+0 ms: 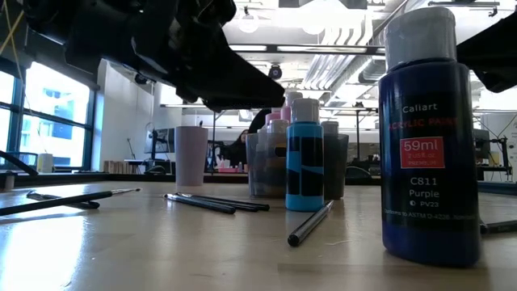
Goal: Pick & Place Paint Supplies
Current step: Put the light blue paint bottle into the black bin
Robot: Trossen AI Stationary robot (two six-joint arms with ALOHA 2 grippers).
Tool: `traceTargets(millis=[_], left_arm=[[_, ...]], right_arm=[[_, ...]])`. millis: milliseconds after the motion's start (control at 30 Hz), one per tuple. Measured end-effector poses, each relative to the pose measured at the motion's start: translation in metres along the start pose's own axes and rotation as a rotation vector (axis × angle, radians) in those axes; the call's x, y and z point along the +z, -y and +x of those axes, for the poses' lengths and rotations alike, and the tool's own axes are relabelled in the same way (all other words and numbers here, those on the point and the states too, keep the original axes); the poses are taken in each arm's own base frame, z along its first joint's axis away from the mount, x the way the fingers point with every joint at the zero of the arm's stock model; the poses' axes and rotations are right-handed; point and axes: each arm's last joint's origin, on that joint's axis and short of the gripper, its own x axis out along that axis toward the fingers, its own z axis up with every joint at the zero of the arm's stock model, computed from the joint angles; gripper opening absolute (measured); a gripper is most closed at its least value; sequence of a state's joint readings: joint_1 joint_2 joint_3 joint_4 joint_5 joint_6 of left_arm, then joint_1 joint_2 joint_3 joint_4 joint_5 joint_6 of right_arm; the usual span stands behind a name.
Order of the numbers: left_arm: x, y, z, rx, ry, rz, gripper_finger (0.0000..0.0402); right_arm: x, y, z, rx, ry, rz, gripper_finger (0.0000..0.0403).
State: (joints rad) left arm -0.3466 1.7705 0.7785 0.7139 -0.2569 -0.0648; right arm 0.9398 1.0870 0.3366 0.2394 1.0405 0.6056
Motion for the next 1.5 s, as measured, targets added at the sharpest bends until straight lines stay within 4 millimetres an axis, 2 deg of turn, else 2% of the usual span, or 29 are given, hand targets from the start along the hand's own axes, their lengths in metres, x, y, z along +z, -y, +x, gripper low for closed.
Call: traceTargets(millis=[167,333,700,800,1100,1333,1500], left_arm=[[-0.001,-0.006,0.001,0.009,-0.013,-0.099,0.0148],[-0.001,-0.015,0.004,0.007,-0.019,-0.109,0.0148],[-0.002,-0.016,0.004,-0.013,-0.038,-0.113,0.0149],[-0.002,-0.016,0.004,-0.012,-0.04,-0.112,0.0162],[-0.001,-0.016,0.004,-0.013,-0.022,-0.114,0.0231],[-0.001,-0.016,0.005,-0.013,-0.009,-0.14,0.0238],[-0.005,-0.011,0.025,-0.034,-0.03,-0.141,0.0238]], right_arm=[[0.0,0.0,0.0,0.0,0.0,-0.001,0.0064],[0.0,0.0,0.0,-0.001,-0.001,-0.002,0.0064],[0.0,0.0,0.0,-0.001,-0.002,-0.004,0.0064],[0.0,0.0,0.0,-0.004,0.0,-0.008,0.0064],[0.0,0.0,0.0,-0.007,0.002,-0.011,0.0064],[0.0,0.0,0.0,-0.007,0.002,-0.012,0.0064],[0.0,0.0,0.0,-0.006,0.001,-0.012,0.0064]])
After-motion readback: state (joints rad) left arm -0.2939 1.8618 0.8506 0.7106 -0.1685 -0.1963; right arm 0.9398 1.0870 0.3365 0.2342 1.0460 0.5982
